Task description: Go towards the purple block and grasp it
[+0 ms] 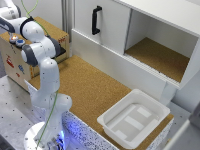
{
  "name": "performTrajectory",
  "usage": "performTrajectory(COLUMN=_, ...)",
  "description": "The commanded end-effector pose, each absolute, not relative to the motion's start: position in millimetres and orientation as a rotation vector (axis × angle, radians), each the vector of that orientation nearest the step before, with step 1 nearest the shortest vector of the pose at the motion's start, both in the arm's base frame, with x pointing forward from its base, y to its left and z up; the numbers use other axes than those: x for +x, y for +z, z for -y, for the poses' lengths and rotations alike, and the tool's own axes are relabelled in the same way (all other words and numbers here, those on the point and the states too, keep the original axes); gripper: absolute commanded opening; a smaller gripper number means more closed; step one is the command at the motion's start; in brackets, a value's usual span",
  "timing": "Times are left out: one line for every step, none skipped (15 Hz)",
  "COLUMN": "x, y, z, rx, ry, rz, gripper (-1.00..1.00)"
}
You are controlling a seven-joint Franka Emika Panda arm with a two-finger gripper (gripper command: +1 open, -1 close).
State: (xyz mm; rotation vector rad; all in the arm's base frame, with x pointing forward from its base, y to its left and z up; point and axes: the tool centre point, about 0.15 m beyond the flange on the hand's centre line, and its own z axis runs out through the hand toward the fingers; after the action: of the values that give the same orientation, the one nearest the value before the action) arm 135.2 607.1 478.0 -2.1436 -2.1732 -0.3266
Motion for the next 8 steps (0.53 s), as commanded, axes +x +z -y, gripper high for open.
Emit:
performTrajectory(x=155.4, y=575.8, z=-582.6, rx=-2.194, ry=-0.33, rz=2.14, gripper=1.0)
performTrajectory(x=161.1, y=580.5, z=-575.4, rx=-2.202, ry=-0.32, rz=2.125, gripper=1.0)
performTrajectory(x=168.8, y=584.2, z=-568.7, rx=-2.22, ry=-0.32, rz=2.097, gripper=1.0)
performTrajectory(x=174.8, y=584.8, z=-563.6, rx=-2.233, ry=-0.319, rz=2.111, gripper=1.0)
performTrajectory(x=184.3, y=585.8, z=-558.0, rx=-2.248, ry=-0.315, rz=2.096, gripper=1.0)
performTrajectory(x=195.0, y=586.1, z=-552.0, rx=-2.256, ry=-0.324, rz=2.103, gripper=1.0)
performTrajectory(x=208.8, y=583.9, z=-544.5, rx=-2.253, ry=-0.322, rz=2.129, gripper=1.0)
performTrajectory(x=220.1, y=582.3, z=-538.9, rx=-2.262, ry=-0.343, rz=2.153, gripper=1.0)
